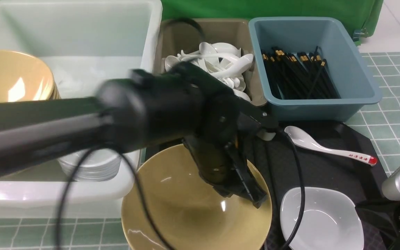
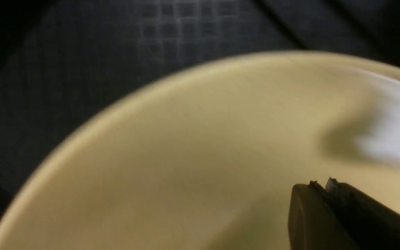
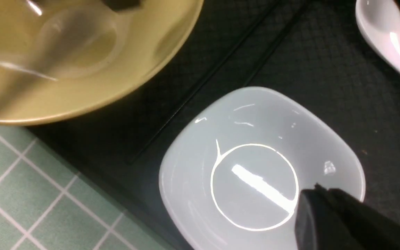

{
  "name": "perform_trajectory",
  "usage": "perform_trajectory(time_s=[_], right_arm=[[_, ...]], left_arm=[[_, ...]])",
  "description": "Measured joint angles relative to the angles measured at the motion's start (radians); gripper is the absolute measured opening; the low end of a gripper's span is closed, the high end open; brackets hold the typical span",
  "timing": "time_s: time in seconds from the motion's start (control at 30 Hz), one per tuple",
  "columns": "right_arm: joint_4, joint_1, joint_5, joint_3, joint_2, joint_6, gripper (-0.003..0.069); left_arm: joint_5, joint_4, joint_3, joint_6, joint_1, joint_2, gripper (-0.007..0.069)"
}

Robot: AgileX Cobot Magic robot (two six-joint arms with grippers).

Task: On blue table put chopsticks spoon bowls plates into blue grey white boxes.
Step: 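Grasp the large bowl on the tray by its rim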

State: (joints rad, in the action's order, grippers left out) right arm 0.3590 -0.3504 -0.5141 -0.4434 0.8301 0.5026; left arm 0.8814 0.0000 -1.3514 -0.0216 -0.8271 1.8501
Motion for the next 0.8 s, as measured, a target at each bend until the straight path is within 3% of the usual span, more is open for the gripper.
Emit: perform_trajectory(time_s=[0.2, 0.3, 0.43, 0.57, 0.67, 0.7, 0.73, 0.8], right_arm=[[0.0, 0.0, 0.008, 0.0, 0.001, 0.0, 0.0051], [0.0, 0.0, 0.008, 0.0, 0.001, -0.001, 0.0051], [0.0, 0.0, 0.008, 0.0, 0.001, -0.001, 0.0051], [0.0, 0.0, 0.008, 0.0, 0.001, -0.001, 0.0051], [0.0, 0.0, 0.008, 0.0, 0.001, -0.001, 0.0051], [0.0, 0.0, 0.008, 0.0, 0.001, -0.001, 0.0051], [0.0, 0.0, 0.008, 0.0, 0.001, -0.001, 0.0051], [0.0, 0.0, 0.008, 0.0, 0.001, -0.001, 0.0051]], left_arm=[[-0.011, -0.079, -0.098, 0.011, 0.0, 0.117, 0.0005], [-0.086, -0.22, -0.149, 0.088, -0.003, 0.138, 0.0005], [-0.117, -0.289, -0.215, 0.152, -0.008, 0.139, 0.0007], [-0.029, -0.188, -0.288, 0.128, 0.002, 0.139, 0.0034], [0.099, 0.0, -0.331, 0.088, 0.025, 0.139, 0.0123], [0.149, 0.079, -0.336, 0.057, 0.039, 0.139, 0.0195], [0.156, 0.079, -0.336, 0.052, 0.042, 0.139, 0.0195], [0.223, 0.186, -0.339, -0.005, 0.074, 0.14, 0.0323]])
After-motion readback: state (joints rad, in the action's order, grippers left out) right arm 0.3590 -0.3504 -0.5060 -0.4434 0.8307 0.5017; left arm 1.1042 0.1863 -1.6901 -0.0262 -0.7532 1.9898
